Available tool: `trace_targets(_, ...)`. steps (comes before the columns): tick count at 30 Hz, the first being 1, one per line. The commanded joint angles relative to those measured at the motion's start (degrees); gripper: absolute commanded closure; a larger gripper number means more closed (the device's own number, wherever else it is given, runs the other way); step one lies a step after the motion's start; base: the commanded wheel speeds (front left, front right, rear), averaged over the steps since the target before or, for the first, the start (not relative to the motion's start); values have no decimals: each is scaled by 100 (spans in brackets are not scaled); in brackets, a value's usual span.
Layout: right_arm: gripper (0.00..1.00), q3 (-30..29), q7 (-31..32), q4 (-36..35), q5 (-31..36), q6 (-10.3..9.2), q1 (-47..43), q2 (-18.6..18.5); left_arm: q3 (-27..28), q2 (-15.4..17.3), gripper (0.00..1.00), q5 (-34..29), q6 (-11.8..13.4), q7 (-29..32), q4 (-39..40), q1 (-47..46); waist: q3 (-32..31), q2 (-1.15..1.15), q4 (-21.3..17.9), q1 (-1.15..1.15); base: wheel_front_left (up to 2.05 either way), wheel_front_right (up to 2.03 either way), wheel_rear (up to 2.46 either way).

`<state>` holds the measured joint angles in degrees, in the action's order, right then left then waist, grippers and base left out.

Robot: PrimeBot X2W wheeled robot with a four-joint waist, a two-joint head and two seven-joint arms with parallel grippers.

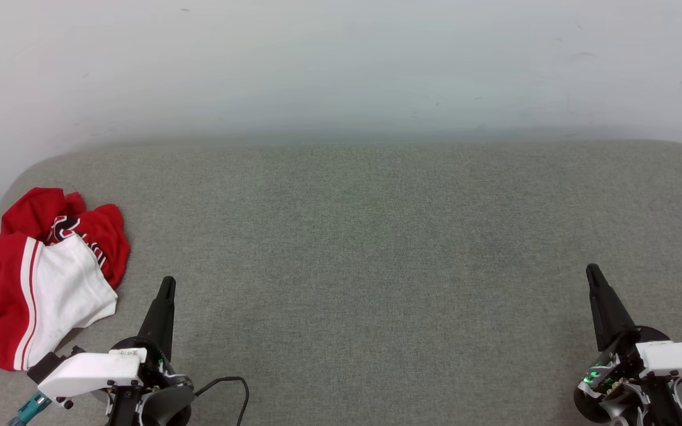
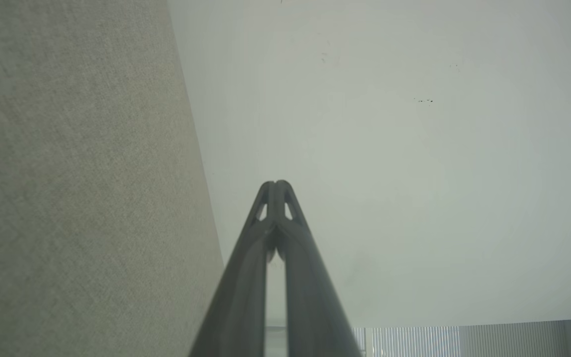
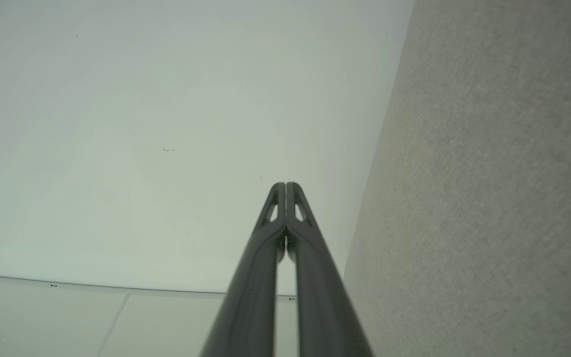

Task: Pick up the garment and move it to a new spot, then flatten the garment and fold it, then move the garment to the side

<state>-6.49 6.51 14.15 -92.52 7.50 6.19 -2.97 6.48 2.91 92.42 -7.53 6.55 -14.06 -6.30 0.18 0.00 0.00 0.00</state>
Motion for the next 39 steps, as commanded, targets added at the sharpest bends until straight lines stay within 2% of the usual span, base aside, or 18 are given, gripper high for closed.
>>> trace_targets(1, 100, 2, -7, 3, 33, -2, 27, 18, 13, -8, 100, -8, 5, 10, 2, 9, 0, 0, 0, 0, 0, 0, 0)
trace_targets(31, 100, 2, -7, 2, 33, -2, 27, 18, 13, -8, 100, -9, 5, 10, 2, 9, 0, 0, 0, 0, 0, 0, 0)
trace_targets(32, 0, 1, -3, -1, 4, 0, -1, 0, -1, 0, 0, -2, 0, -5, -1, 1, 0, 0, 0, 0, 0, 0, 0)
trace_targets(39, 0, 57, -71, 223, 50, -1, -251, 6, -60, -18, 0, -31, 1, -73, -218, 245, -2, 0, -2, 0, 0, 0, 0)
